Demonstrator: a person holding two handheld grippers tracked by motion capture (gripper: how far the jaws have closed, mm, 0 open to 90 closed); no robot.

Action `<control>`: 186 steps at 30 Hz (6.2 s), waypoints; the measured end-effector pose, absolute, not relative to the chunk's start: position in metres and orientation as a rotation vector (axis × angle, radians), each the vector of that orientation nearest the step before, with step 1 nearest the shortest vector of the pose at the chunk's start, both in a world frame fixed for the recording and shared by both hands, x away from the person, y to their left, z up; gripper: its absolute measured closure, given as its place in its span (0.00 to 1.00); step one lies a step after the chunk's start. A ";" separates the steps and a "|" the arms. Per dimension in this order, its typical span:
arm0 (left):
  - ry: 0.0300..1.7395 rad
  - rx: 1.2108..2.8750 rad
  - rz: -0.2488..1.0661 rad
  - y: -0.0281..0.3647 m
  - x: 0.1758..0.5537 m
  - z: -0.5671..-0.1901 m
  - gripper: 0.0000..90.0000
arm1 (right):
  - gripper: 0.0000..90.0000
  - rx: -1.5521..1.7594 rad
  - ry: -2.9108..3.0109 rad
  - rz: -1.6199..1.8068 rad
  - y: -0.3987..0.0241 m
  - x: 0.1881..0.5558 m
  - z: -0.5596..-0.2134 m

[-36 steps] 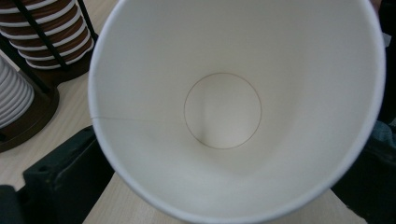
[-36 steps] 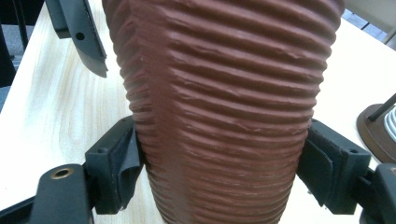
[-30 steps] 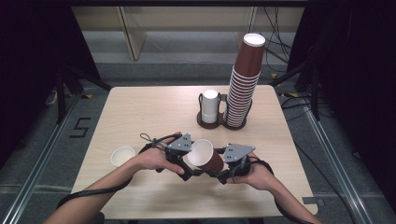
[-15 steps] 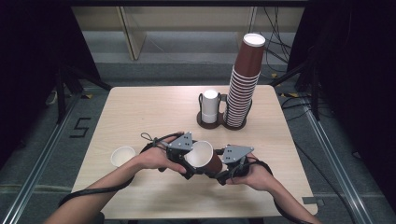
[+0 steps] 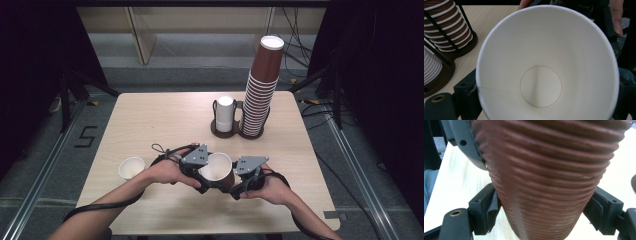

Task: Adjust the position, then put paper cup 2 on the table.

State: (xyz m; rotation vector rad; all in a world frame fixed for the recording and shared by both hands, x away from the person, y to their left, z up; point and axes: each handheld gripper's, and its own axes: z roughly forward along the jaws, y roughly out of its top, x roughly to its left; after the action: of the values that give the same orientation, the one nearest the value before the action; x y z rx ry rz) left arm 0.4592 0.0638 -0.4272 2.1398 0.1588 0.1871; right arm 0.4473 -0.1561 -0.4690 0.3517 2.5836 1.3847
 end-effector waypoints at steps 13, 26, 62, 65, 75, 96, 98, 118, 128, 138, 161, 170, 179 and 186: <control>0.270 2.185 0.303 0.078 0.456 -0.417 0.13 | 0.15 0.509 2.528 1.391 -0.167 0.448 -0.474; 0.578 2.207 0.448 0.102 0.461 -0.407 0.12 | 0.16 0.644 2.431 1.369 -0.199 0.437 -0.480; 1.059 2.044 0.599 0.161 0.495 -0.400 0.12 | 0.17 0.886 2.153 1.381 -0.225 0.434 -0.485; 1.119 2.037 0.615 0.171 0.501 -0.399 0.12 | 0.17 0.925 2.159 1.391 -0.225 0.432 -0.486; 1.298 1.977 0.658 0.214 0.506 -0.397 0.12 | 0.17 0.886 2.152 1.382 -0.226 0.434 -0.486; 1.565 1.874 0.683 0.301 0.481 -0.414 0.12 | 0.17 0.895 2.145 1.384 -0.226 0.432 -0.485; 1.581 1.878 0.683 0.306 0.480 -0.417 0.11 | 0.17 0.895 2.147 1.380 -0.226 0.432 -0.485; 1.614 1.905 0.679 0.316 0.478 -0.442 0.10 | 0.17 0.902 2.158 1.374 -0.226 0.433 -0.487; 1.580 1.943 0.681 0.315 0.482 -0.443 0.08 | 0.17 0.910 2.155 1.385 -0.226 0.433 -0.487; 1.544 1.896 0.714 0.317 0.483 -0.439 0.00 | 0.17 0.902 2.158 1.374 -0.226 0.433 -0.487; 1.404 1.804 0.759 0.312 0.462 -0.409 0.00 | 0.17 0.914 2.169 1.378 -0.225 0.433 -0.488; 1.366 1.728 0.797 0.311 0.448 -0.407 0.00 | 0.17 0.927 2.174 1.382 -0.225 0.431 -0.488; 1.308 1.582 0.871 0.311 0.417 -0.423 0.00 | 0.17 0.917 2.175 1.379 -0.225 0.431 -0.489; 1.273 1.488 0.872 0.301 0.390 -0.444 0.00 | 0.17 0.914 2.186 1.377 -0.225 0.431 -0.490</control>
State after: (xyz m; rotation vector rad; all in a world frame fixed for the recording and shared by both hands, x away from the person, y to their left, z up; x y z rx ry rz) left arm 0.3901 0.3012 -0.4442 1.4875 1.2726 0.8720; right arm 0.4314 -0.2248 -0.4904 0.9143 2.1862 1.3774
